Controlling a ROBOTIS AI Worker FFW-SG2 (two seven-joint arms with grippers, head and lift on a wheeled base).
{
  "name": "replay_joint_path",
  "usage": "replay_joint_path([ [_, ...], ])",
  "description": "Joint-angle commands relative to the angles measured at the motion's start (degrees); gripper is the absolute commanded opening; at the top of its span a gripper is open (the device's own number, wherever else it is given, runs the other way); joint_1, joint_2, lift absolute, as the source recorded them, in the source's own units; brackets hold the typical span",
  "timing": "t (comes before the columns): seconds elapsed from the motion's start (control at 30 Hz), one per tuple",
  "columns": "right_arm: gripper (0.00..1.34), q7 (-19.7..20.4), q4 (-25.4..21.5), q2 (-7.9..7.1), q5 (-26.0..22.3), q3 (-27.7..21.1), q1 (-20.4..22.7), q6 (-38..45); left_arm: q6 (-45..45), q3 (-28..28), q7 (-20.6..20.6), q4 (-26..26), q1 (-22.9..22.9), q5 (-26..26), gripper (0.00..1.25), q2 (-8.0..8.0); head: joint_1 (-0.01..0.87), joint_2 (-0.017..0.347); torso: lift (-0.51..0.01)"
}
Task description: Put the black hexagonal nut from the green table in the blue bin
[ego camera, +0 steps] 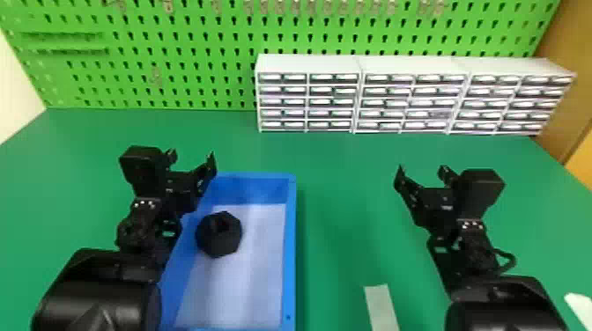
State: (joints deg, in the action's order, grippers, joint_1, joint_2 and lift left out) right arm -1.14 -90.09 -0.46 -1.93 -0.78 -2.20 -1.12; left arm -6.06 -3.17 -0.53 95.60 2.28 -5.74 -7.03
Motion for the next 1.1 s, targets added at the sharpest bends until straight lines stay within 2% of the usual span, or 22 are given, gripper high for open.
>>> replay_joint_path([
  [0.0, 0.92, 0.0, 0.0, -0.07, 0.0, 0.3, 0.0, 0.3, 0.0, 0.0, 0.0, 0.1, 0.0, -0.2, 0.76, 0.0, 0.686, 0.051, -0.096],
  [1.07, 0.92, 0.0, -0.1, -0.16, 0.4, 0.4, 0.1, 0.9, 0.0, -0.1, 0.0, 0.2, 0.0, -0.2, 0.76, 0.0, 0.686, 0.051, -0.096],
])
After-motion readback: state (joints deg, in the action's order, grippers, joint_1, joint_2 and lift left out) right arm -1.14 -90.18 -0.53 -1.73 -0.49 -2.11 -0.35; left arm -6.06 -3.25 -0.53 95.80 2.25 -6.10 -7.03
